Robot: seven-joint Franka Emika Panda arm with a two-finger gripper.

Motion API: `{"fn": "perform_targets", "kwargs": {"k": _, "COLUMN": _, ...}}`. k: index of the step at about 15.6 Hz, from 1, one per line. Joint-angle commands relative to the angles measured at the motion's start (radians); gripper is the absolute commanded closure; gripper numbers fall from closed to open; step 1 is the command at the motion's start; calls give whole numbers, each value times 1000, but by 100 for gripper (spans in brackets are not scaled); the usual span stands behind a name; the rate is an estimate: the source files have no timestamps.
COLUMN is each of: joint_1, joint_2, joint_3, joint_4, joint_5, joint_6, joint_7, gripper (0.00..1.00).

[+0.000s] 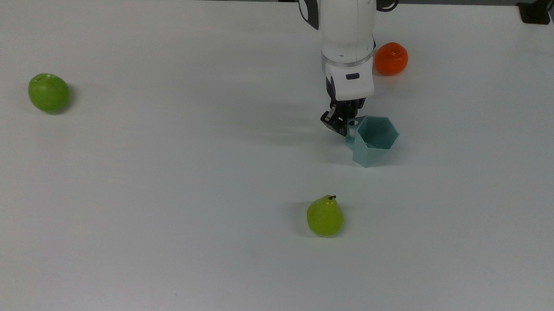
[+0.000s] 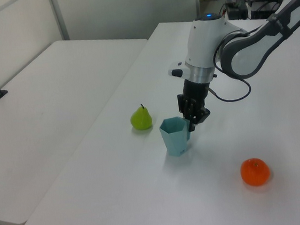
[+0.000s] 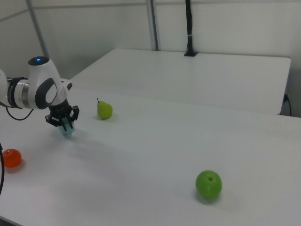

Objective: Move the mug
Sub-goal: 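Close the gripper on the cup rim, then lift the cup and carry it toward the green apple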

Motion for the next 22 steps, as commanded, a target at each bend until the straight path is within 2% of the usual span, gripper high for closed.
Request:
{"fn": "perform_targets", "kwargs": {"k": 1, "joint_1": 14, "joint_2": 9, "joint_3": -8, "joint_4": 5, "joint_5": -19, "joint_6": 13, "joint_7": 27, "gripper": 100}}
{"fn": "perform_targets", "kwargs": {"k": 13, "joint_1": 2, "joint_2": -58, "joint_3": -8, "joint_4": 3, "joint_5": -5, "joint_6": -4, "joint_7": 101, "gripper": 100}}
{"fn": "perform_targets", "kwargs": {"k": 15, "joint_1": 0, "joint_2": -90, "joint_3": -8, "joint_4": 2, "joint_5": -4, "joint_6": -9, "joint_7": 128, "gripper": 100}}
{"fn": "perform_targets", "kwargs": {"k": 22, "joint_1": -44, "joint_2": -267, "joint_3": -11, "joint_4": 5, "joint_5": 36, "joint_6": -229, "joint_7": 199, "gripper": 100}}
